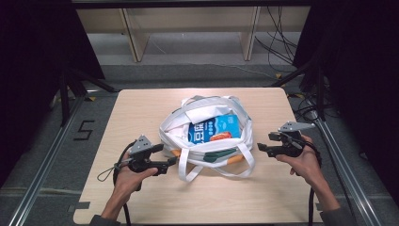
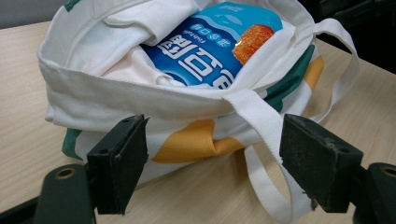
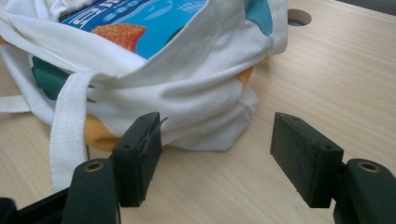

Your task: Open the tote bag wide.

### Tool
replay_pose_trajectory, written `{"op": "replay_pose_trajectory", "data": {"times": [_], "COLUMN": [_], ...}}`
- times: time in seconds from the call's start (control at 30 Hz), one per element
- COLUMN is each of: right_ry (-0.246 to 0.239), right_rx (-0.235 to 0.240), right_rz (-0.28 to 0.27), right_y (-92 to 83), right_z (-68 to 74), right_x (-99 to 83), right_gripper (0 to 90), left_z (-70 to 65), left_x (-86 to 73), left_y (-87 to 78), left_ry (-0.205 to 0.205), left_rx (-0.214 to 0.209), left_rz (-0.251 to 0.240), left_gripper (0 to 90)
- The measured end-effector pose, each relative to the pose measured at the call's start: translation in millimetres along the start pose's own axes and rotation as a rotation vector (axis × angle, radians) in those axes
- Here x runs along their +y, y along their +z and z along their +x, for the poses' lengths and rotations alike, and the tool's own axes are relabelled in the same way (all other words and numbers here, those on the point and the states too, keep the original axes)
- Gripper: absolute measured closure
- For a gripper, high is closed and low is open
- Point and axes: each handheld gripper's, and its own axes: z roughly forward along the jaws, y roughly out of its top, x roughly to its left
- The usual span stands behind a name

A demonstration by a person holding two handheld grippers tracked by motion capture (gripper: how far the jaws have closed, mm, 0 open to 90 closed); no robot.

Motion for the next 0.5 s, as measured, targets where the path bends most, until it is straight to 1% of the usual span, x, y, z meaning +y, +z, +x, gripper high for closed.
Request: {"op": "replay_pose_trajectory", "data": {"times": [0.03, 0.07, 0.1, 0.13, 0.17, 0.2, 0.23, 0.27, 0.3, 0.33, 0.37, 0.4, 0.43, 0.47, 0.5], "right_ry": [0.001, -0.004, 0.012, -0.006, -0.010, 0.012, 0.006, 0.006, 0.001, -0.018, -0.019, -0.018, -0.020, 0.008, 0.001], "right_rx": [0.003, 0.007, 0.005, 0.008, 0.003, 0.010, 0.010, 0.010, 0.007, 0.000, 0.001, -0.005, -0.005, 0.003, 0.004], "right_rz": [0.007, 0.004, -0.001, 0.011, -0.002, 0.010, 0.017, 0.015, 0.012, 0.017, 0.015, 0.001, 0.006, 0.012, 0.014], "right_y": [-0.9, -0.6, -0.9, -1.7, -0.8, -1.1, -1.6, -1.3, -1.2, -1.9, -2.1, -1.5, -2.1, -2.3, -2.8], "right_z": [0.6, 1.3, 3.8, 2.8, 3.5, 5.8, 6.2, 6.9, 7.0, 5.6, 5.7, 6.0, 6.1, 8.2, 7.7], "right_x": [0.0, -1.1, -1.8, -1.8, -2.9, -3.6, -4.0, -4.9, -5.5, -5.6, -6.2, -7.3, -7.8, -9.1, -9.4], "right_gripper": [34.3, 34.2, 33.9, 33.9, 33.8, 33.7, 33.6, 33.2, 32.5, 32.2, 32.1, 31.9, 31.8, 31.5, 31.4], "left_z": [-2.2, -3.2, -4.5, -5.3, -6.2, -7.4, -8.6, -9.5, -10.7, -11.4, -12.0, -12.7, -14.6, -15.3, -16.6], "left_x": [-1.7, -2.7, -3.8, -4.7, -5.8, -6.9, -8.4, -9.6, -10.9, -12.3, -13.5, -14.4, -15.6, -16.3, -17.1], "left_y": [0.0, 0.2, 0.2, -0.1, -0.3, -0.5, -0.9, -0.9, -0.7, -1.1, -1.8, -2.4, -3.0, -2.9, -3.6], "left_ry": [-0.014, -0.016, -0.017, -0.008, 0.000, 0.007, 0.009, 0.021, 0.021, 0.023, 0.022, 0.024, 0.015, 0.010, 0.012], "left_rx": [0.005, 0.002, 0.000, -0.002, -0.001, -0.004, -0.013, -0.019, -0.025, -0.024, -0.025, -0.023, -0.019, -0.023, -0.020], "left_rz": [0.003, 0.003, 0.008, 0.014, 0.015, 0.018, 0.023, 0.023, 0.020, 0.021, 0.023, 0.024, 0.025, 0.019, 0.020], "left_gripper": [22.2, 21.6, 21.1, 21.0, 21.1, 21.2, 21.9, 22.8, 22.6, 22.5, 22.3, 22.1, 21.9, 21.9, 21.7]}}
